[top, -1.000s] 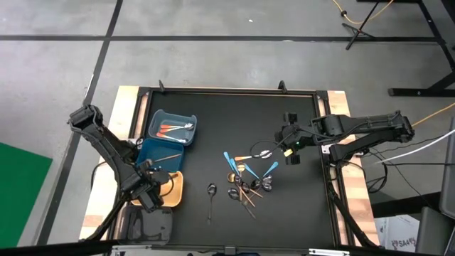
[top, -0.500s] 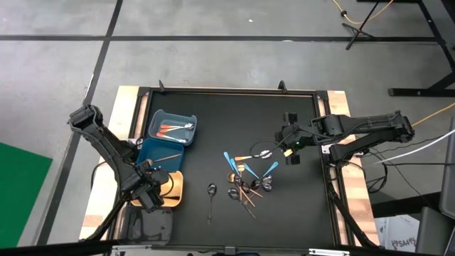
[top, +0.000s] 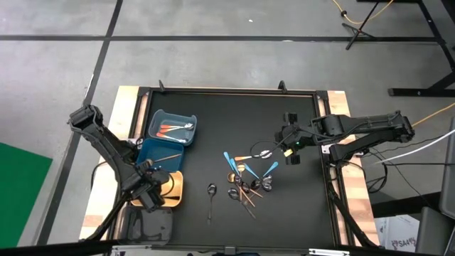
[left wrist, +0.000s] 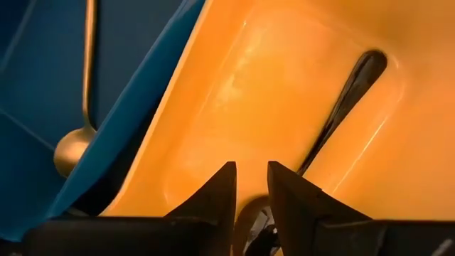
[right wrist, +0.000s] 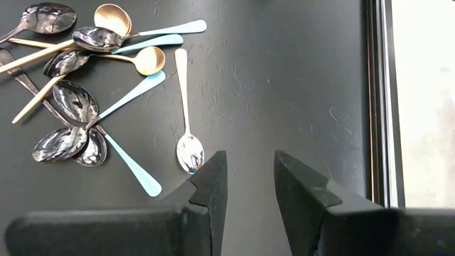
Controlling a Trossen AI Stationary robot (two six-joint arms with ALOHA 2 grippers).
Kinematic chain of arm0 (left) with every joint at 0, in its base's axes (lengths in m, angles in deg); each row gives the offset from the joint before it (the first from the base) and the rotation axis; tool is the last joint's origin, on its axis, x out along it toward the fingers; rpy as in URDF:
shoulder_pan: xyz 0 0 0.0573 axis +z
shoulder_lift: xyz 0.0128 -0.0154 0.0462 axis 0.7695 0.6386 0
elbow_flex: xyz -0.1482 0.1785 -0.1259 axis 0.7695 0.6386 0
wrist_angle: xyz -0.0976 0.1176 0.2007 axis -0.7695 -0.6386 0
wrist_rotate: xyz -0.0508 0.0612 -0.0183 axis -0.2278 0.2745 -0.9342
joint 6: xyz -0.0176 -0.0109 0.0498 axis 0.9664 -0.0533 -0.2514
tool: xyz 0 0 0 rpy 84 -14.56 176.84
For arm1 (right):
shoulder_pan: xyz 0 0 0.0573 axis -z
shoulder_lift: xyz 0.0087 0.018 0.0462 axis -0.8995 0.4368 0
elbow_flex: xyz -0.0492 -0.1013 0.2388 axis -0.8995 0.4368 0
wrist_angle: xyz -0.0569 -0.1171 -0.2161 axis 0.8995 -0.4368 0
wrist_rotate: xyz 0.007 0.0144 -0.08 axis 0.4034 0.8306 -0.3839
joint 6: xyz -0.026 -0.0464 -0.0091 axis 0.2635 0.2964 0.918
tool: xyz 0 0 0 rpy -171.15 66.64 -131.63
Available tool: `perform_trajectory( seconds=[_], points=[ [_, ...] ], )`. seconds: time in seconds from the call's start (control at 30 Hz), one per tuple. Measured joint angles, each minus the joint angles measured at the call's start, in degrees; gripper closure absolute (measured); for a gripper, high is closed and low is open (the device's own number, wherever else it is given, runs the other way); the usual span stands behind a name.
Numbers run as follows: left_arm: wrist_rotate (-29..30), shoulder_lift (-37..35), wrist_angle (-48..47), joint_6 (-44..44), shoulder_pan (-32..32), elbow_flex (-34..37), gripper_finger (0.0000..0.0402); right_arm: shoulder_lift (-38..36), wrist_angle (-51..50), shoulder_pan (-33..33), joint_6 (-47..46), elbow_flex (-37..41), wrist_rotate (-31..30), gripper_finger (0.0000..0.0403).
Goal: Sort silverware by color (type)
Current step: Put the orange spoon into the light green bin
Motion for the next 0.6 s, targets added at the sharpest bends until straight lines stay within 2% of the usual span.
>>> perform_trajectory(
  seconds=[0.17, 0.33, 0.43, 0.6],
  points=[
    [-1.9, 0.1, -0.7, -1.6, 0.2, -3.7, 0.0326, -0.4, 0.3, 0.0, 0.2, 1.0, 0.0, 0.0297],
    [0.4, 0.0, -1.2, -1.6, 0.6, -9.7, 0.0326, -3.0, 6.4, 0.0, 0.2, 9.1, 0.0, 0.0297],
    [5.4, 0.0, 0.5, -1.8, 1.8, -12.6, 0.0326, -4.3, 12.9, 0.0, 0.2, 14.8, 0.0, 0.0297],
    [18.5, 0.0, 5.7, -1.8, 5.1, -15.1, 0.0326, -4.5, 22.7, 0.0, 0.2, 21.6, 0.0, 0.0297]
  ],
)
